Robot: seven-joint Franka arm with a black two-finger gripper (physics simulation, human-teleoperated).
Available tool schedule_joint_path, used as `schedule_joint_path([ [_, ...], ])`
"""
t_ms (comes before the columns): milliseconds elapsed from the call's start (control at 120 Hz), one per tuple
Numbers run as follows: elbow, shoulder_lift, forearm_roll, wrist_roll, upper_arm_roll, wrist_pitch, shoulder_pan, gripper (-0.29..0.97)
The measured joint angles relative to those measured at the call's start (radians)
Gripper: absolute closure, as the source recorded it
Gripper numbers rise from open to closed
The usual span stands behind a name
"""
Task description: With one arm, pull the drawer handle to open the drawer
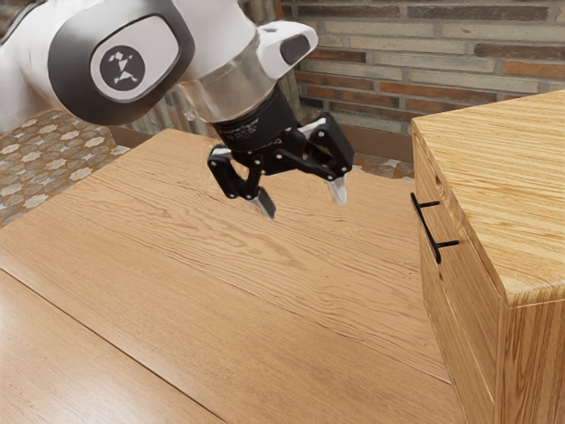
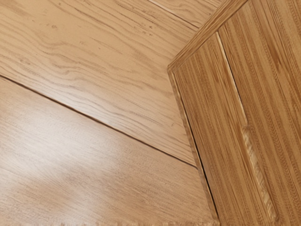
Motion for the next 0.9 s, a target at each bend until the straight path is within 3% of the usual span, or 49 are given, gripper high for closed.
schedule_joint_path([
  [483,-0.328,-0.157,-0.076,-0.196,-0.006,0.451,-0.041,0.02],
  [900,-0.344,-0.128,-0.117,-0.274,-0.031,0.568,-0.040,0.02],
])
